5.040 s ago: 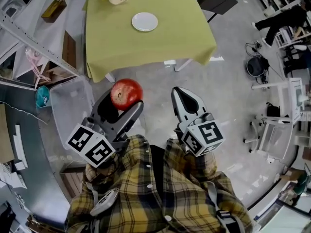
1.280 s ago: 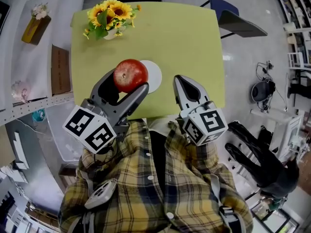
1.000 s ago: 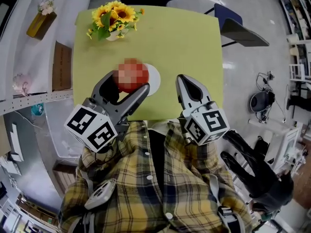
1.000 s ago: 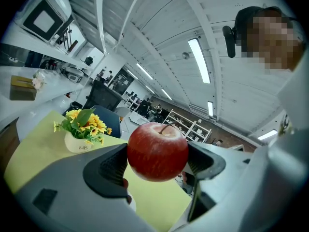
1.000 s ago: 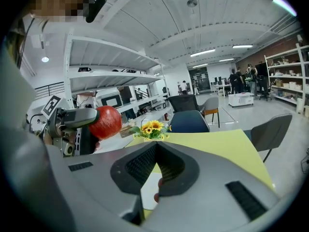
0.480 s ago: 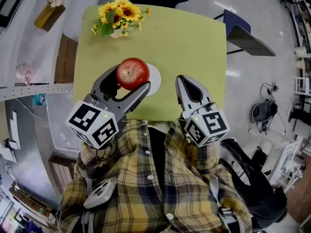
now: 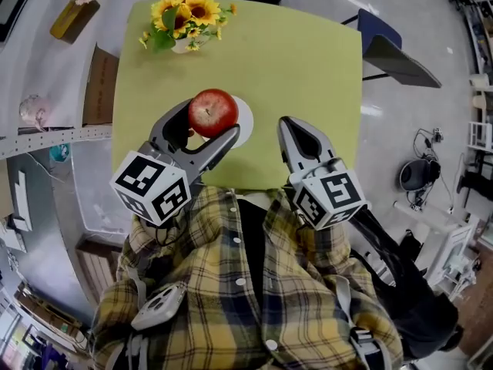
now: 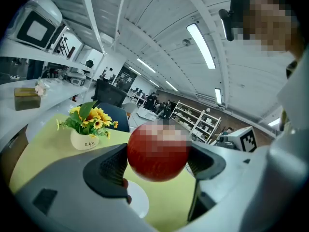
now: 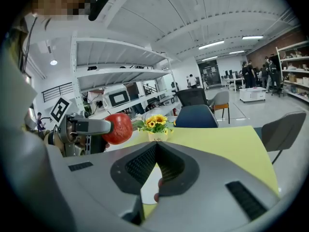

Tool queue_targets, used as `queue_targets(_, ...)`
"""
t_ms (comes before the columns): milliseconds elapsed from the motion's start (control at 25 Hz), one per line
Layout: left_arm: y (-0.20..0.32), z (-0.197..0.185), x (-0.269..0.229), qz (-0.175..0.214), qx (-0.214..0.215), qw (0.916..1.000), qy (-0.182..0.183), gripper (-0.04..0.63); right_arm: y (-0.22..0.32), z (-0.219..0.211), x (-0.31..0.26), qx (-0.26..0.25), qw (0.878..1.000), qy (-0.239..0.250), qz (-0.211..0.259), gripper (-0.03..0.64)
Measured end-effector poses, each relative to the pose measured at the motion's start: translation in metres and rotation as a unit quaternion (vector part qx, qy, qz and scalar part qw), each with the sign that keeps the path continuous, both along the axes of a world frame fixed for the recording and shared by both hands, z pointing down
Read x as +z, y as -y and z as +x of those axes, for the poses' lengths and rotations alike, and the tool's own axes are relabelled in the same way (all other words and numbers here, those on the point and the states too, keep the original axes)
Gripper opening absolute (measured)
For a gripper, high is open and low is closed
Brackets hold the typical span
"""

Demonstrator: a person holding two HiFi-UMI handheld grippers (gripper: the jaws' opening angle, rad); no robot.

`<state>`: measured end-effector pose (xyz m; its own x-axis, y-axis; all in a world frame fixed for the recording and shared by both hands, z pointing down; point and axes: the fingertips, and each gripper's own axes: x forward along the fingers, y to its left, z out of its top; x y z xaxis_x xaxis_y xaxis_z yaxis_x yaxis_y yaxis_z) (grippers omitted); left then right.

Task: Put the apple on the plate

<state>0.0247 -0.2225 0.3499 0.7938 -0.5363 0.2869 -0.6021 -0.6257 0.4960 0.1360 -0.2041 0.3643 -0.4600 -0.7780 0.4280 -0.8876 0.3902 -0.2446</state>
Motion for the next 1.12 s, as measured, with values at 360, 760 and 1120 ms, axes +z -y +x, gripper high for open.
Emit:
queue_targets(360, 0.004, 0.009, 0.038, -0.011, -0.014, 0.9997, 0.020, 0.394, 0.003, -0.004, 0.017, -0.007, 1.000, 0.029, -0.010, -0.003)
queue_targets(760, 0.006, 0.018, 0.095, -0.003, -0.012, 0.9969, 0.078, 0.394, -0.002, -0.002, 0.043, -0.003, 0.999, 0.042, -0.035, -0.003)
queue_targets(1120, -0.003, 0.023, 0.154, -0.024, -0.017, 0.9956, 0.089, 0.394, -0.012, -0.009, 0.064, -0.013, 0.997, 0.044, -0.062, -0.003)
